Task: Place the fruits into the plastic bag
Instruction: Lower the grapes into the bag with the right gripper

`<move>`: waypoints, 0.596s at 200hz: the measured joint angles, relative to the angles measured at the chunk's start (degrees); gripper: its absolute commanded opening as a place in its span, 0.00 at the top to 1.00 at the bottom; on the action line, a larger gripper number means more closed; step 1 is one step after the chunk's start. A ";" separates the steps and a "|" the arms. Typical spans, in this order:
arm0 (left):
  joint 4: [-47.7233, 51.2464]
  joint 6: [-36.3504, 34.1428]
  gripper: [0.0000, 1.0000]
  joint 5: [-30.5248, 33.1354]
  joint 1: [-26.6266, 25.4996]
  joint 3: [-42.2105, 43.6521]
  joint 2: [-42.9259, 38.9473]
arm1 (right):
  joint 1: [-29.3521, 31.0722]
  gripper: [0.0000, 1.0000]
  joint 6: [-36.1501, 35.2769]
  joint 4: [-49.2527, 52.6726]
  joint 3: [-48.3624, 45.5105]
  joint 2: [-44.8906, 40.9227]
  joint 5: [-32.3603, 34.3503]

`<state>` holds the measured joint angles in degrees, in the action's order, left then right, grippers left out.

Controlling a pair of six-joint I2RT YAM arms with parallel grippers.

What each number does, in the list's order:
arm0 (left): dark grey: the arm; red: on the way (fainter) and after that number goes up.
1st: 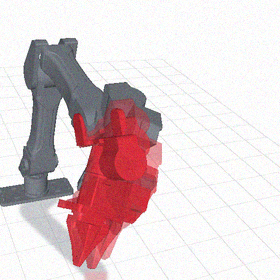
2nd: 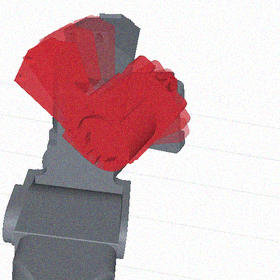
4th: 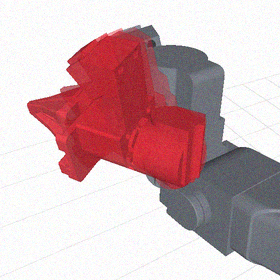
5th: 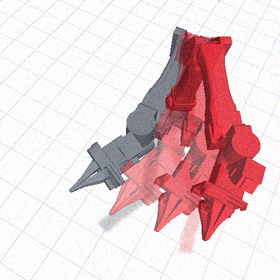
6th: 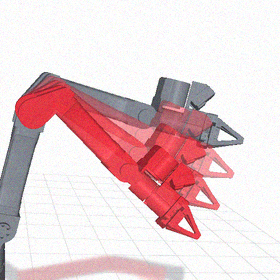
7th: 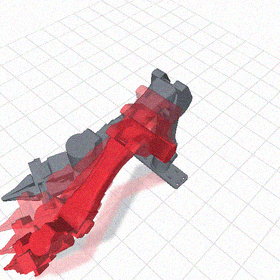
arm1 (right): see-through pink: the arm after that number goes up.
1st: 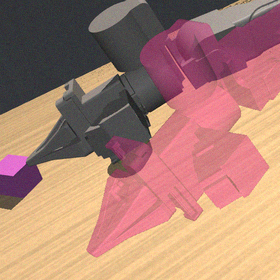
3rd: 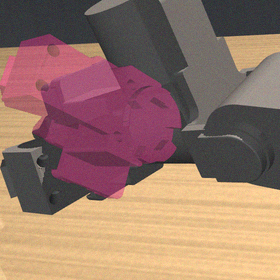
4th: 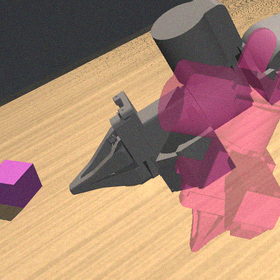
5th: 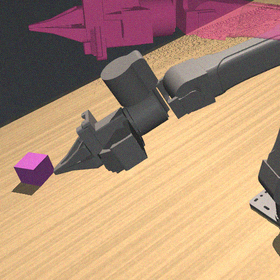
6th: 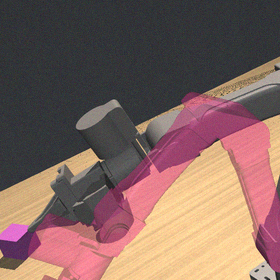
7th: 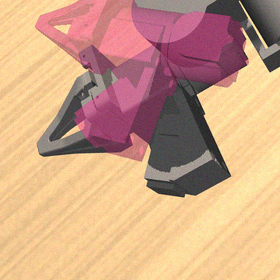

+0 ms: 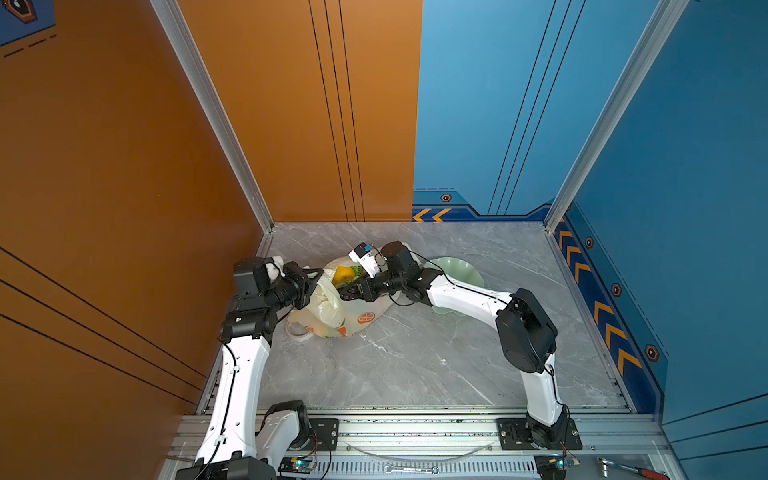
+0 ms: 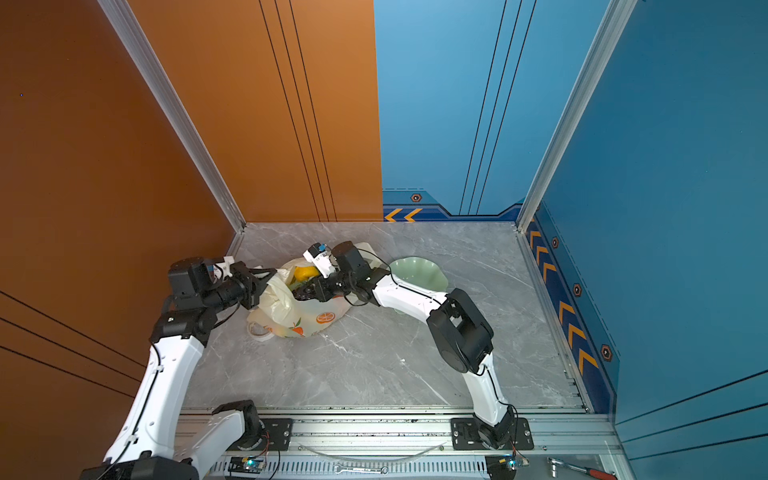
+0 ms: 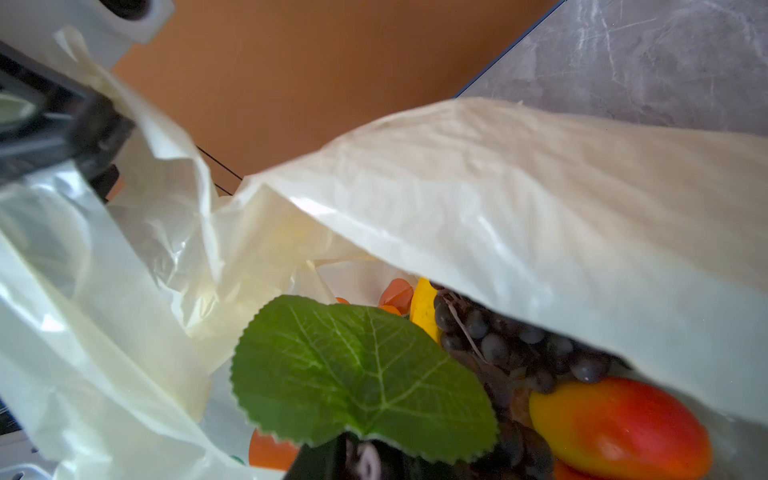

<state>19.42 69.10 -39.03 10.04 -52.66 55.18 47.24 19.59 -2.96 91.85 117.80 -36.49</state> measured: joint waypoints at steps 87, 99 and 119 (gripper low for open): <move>0.09 0.66 1.00 0.48 -0.81 0.04 -3.52 | -0.13 0.81 -0.94 4.09 3.21 6.60 2.47; 0.09 0.83 1.00 0.48 -0.92 0.13 -4.26 | -0.13 0.81 -0.94 4.98 4.28 7.26 3.61; 0.13 0.87 1.00 0.48 -1.11 0.22 -4.85 | -0.09 0.81 -0.83 5.90 6.12 8.04 5.51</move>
<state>19.55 69.97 -38.54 8.93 -52.45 50.33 47.16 18.76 2.94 97.97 125.84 -30.98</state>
